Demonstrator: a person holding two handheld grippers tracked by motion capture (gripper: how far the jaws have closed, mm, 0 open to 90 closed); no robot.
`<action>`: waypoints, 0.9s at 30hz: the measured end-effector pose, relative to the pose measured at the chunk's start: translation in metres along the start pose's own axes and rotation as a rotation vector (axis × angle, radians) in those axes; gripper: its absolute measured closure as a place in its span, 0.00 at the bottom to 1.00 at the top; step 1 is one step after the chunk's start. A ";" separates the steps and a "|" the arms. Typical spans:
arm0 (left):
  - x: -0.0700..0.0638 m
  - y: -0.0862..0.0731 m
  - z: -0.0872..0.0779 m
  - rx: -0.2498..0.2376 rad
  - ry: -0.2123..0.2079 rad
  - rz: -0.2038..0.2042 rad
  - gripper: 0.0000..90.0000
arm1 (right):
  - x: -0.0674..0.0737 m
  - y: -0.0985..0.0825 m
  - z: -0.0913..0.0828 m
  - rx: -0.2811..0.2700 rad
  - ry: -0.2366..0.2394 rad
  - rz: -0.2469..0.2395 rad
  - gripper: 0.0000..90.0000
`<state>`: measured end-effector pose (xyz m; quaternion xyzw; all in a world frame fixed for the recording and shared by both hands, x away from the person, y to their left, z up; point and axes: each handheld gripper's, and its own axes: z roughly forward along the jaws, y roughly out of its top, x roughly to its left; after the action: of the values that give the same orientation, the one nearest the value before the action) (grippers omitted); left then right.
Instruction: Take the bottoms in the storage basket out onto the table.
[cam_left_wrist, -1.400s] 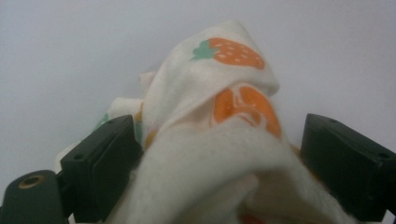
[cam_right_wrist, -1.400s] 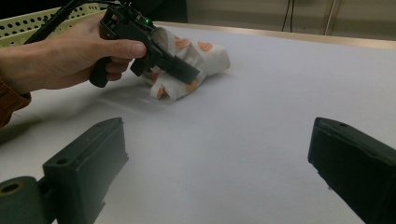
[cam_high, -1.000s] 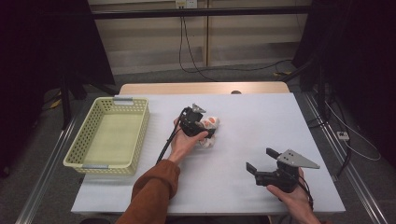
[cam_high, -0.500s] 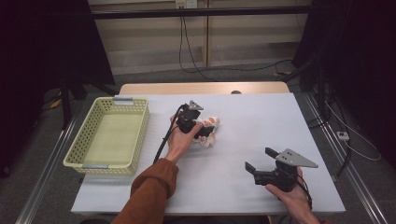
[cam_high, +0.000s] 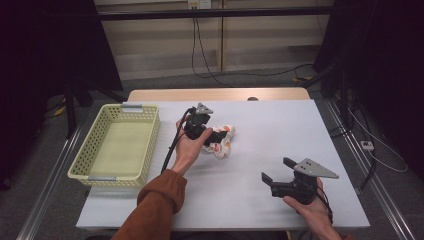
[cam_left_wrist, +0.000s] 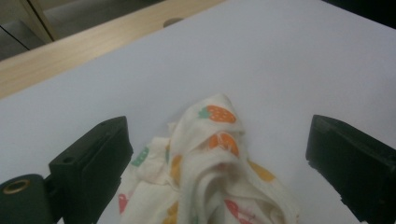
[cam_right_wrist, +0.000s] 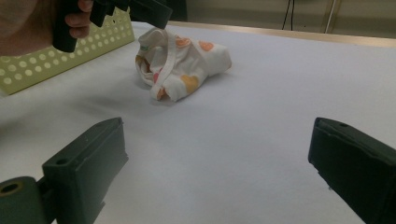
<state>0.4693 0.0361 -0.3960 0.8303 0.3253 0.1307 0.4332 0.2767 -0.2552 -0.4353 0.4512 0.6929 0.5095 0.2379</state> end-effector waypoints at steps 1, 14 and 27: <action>0.001 0.001 -0.002 -0.007 0.009 0.008 0.07 | 0.000 0.000 0.000 -0.001 -0.001 0.000 0.05; 0.001 0.004 -0.017 -0.041 -0.011 0.061 0.08 | -0.003 -0.001 0.002 0.003 -0.005 0.013 0.05; -0.012 0.004 -0.046 -0.058 -0.003 0.117 0.07 | -0.001 -0.001 -0.005 -0.010 -0.010 0.005 0.05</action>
<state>0.4389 0.0555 -0.3651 0.8352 0.2715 0.1638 0.4494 0.2727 -0.2585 -0.4347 0.4543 0.6881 0.5113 0.2423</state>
